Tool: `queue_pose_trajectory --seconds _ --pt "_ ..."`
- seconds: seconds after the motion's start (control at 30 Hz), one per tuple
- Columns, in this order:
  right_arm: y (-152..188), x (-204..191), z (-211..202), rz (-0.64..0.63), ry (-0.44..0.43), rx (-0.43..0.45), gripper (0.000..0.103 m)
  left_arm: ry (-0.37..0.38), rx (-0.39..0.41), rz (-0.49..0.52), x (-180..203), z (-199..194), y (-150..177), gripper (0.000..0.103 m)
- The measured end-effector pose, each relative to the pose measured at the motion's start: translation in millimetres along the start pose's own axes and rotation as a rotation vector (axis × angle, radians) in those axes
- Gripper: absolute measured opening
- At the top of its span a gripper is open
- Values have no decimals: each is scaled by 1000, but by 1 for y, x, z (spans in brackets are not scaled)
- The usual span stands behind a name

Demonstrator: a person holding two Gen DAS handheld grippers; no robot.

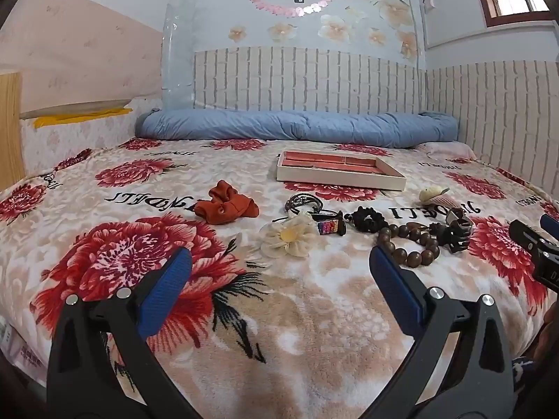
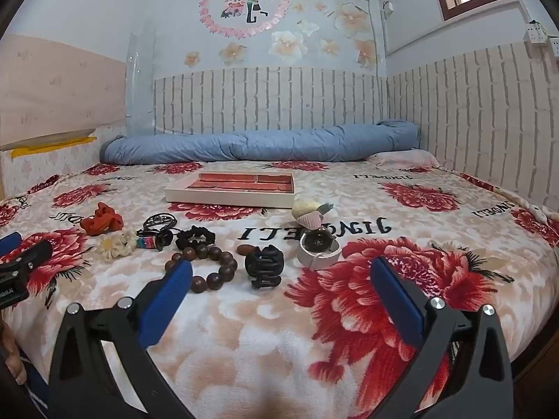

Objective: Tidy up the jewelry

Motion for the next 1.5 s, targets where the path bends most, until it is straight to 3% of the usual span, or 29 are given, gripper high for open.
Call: queue_pose_trajectory --seconds 1.5 --pt "-1 -1 1 -4 0 10 99 -15 3 18 2 2 0 98"
Point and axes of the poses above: each gripper's, at about its wrist camera, not at the fingertips, and z roughly the way its jaws point, x to its right, y to its underside, the point moved 10 cm from there along z, roughly the way its jaws point, and after that the axes turned 6 degrees about x, right-handed, at the moved point
